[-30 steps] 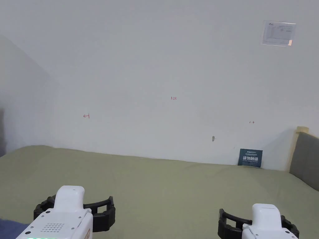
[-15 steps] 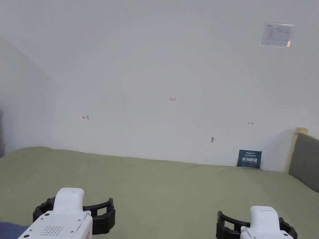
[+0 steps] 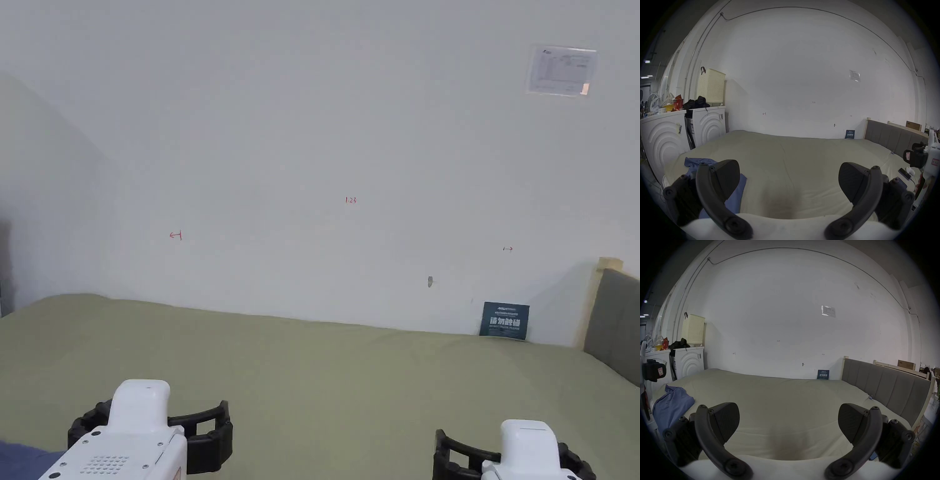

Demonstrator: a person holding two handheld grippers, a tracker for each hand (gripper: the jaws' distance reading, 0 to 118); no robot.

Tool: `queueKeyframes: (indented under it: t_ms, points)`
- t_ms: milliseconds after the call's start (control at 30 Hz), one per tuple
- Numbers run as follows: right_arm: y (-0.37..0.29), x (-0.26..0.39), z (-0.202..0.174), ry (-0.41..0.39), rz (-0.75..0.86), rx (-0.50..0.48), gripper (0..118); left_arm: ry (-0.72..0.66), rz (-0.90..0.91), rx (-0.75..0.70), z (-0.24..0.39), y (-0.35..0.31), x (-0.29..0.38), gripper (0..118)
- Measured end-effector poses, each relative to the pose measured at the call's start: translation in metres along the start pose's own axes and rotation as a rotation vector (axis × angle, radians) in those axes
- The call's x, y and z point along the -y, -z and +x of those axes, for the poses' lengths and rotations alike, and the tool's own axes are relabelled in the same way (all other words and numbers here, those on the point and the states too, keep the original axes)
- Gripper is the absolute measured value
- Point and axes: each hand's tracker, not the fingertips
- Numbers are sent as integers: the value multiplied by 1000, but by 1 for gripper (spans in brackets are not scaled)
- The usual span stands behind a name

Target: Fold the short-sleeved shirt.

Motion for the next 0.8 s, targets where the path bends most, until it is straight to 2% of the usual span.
queueKeyframes:
  t_ms: [800]
  points:
    - [2,1,8,27,-30,2,118,-23,22,24,2,1,-1,118]
